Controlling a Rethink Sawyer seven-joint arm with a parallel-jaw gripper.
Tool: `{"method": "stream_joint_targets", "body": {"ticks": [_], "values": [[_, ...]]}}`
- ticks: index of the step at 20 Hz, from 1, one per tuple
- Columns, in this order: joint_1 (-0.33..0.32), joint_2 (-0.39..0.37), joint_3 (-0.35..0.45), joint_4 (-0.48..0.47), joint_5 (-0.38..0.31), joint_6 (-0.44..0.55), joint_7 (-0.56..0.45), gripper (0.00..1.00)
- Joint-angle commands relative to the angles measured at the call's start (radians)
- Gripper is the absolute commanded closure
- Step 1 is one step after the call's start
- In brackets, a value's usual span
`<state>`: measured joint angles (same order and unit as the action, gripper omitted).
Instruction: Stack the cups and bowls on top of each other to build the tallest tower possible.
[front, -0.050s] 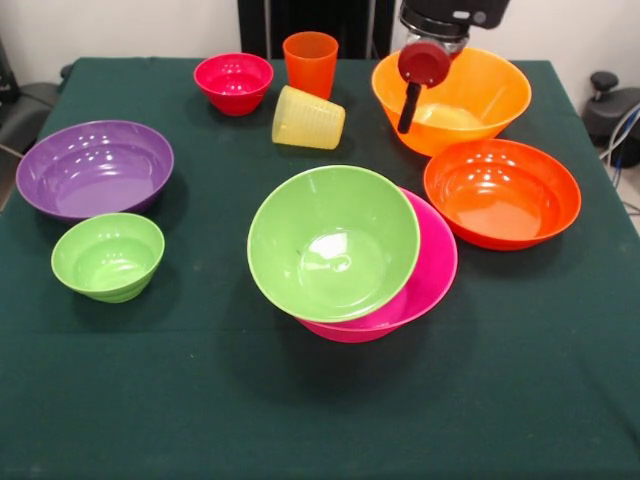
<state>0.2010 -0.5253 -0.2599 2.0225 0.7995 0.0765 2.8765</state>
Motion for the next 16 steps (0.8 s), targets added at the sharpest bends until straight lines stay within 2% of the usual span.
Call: {"method": "stream_joint_targets", "body": {"ticks": [1,8,16], "values": [[-0.048,0.073,0.161,0.056,-0.053,-0.075,0.123,0.0],[-0.07,0.077,0.2,0.067,-0.07,-0.109,0.129,0.0],[-0.028,0.073,0.181,0.066,-0.043,-0.082,0.148,0.0]]}}
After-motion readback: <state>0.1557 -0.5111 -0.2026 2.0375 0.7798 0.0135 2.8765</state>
